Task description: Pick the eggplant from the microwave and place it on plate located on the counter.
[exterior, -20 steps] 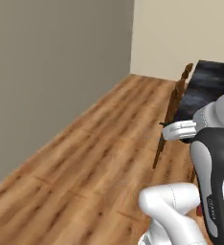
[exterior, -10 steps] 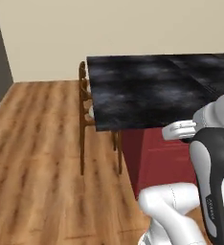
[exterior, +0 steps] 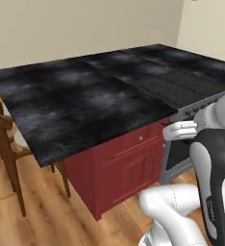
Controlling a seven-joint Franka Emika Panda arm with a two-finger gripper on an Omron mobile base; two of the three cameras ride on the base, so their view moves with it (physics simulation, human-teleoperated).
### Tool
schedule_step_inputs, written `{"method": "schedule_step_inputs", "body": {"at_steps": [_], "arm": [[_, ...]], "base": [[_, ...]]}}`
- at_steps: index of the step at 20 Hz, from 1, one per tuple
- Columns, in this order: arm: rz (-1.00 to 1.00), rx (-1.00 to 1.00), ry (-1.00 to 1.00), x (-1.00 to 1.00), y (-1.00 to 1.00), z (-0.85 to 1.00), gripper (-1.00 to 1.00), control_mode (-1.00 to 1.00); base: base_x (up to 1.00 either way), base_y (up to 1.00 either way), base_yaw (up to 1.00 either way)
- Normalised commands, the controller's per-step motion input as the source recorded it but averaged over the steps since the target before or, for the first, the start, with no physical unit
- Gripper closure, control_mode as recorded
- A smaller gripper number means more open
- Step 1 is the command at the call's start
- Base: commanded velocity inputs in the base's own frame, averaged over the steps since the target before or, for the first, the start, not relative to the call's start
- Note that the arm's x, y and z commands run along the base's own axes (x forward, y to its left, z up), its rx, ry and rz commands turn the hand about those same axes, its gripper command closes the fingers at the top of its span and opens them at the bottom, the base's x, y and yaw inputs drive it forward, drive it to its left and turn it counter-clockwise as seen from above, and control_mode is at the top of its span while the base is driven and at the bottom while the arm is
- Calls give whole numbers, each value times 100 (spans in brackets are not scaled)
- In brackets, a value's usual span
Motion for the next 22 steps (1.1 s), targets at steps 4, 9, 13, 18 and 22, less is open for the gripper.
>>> {"method": "schedule_step_inputs", "body": {"at_steps": [4, 9, 13, 18, 22], "arm": [[0, 0, 0, 0, 0, 0, 100, 100], [0, 0, 0, 0, 0, 0, 100, 100], [0, 0, 0, 0, 0, 0, 100, 100], [0, 0, 0, 0, 0, 0, 100, 100], [0, 0, 0, 0, 0, 0, 100, 100]], "base": [[59, 34, -70], [27, 23, -82], [12, 18, -87], [31, 24, -81], [40, 21, -78]]}}
